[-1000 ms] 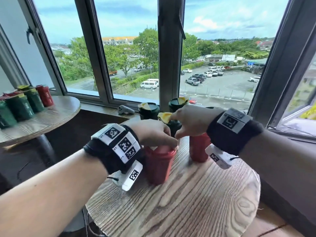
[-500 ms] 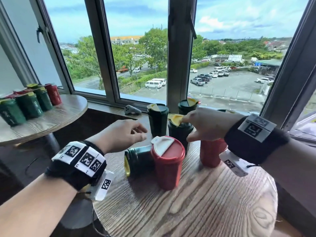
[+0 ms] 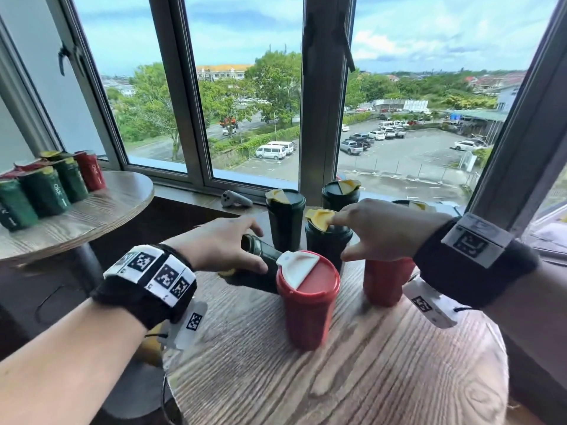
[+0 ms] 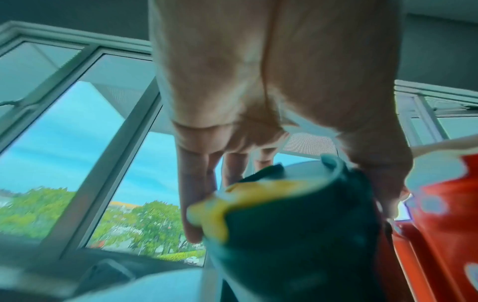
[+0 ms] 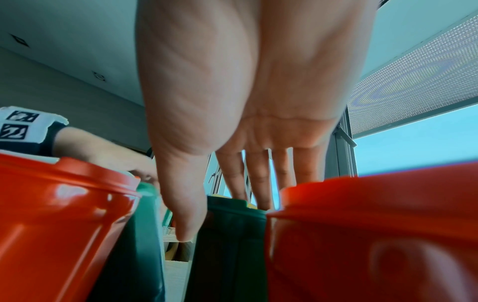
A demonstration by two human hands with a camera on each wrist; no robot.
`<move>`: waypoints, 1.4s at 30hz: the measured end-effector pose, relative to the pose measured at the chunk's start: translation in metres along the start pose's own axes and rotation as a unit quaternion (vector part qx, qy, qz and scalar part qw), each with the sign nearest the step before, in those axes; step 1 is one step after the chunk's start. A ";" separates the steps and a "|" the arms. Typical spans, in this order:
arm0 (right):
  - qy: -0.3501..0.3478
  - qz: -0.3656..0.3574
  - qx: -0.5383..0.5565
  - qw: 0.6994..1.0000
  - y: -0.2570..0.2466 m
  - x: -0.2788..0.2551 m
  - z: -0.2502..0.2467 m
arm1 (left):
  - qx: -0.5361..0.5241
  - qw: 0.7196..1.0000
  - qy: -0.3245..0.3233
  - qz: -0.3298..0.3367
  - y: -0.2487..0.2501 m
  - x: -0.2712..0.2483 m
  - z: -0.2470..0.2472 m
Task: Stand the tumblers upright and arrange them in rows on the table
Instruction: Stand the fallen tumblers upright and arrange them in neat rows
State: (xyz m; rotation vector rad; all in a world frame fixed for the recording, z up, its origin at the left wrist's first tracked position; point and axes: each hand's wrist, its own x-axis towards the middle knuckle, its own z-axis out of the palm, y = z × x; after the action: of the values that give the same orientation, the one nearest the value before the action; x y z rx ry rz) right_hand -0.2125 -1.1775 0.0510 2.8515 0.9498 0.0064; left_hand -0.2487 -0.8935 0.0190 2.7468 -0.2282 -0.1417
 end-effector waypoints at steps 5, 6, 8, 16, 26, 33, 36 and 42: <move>-0.003 0.008 -0.001 1.000 0.000 0.000 -0.001 | 0.104 0.993 -0.015 0.047 0.032 0.029 -0.018; -0.002 0.009 0.000 1.000 -0.001 0.000 -0.001 | 0.128 0.990 -0.024 0.057 0.038 0.034 -0.017; -0.003 0.014 0.001 1.000 -0.001 0.000 -0.001 | 0.152 0.985 -0.033 0.074 0.046 0.040 -0.015; -0.011 0.025 0.004 1.000 0.001 0.002 0.002 | 0.117 0.988 -0.006 0.098 0.040 0.041 -0.002; 0.056 0.015 0.078 0.995 0.014 -0.022 -0.015 | 0.132 0.983 -0.001 0.131 0.024 0.034 -0.002; 0.038 0.041 0.084 0.995 0.032 -0.049 -0.022 | 0.111 0.983 0.001 0.147 0.017 0.027 -0.004; -0.014 0.062 0.091 0.994 0.040 -0.051 -0.017 | 0.109 0.983 -0.002 0.149 0.018 0.027 -0.001; -0.057 0.072 0.070 0.993 0.045 -0.047 -0.008 | 0.093 0.986 -0.007 0.139 0.016 0.024 0.007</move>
State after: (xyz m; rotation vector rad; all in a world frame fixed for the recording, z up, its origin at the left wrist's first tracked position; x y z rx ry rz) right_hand -0.2238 -1.2408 0.0670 3.0041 0.7496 -0.2129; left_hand -0.2284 -0.9149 0.0170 2.8618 -0.6564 -0.0662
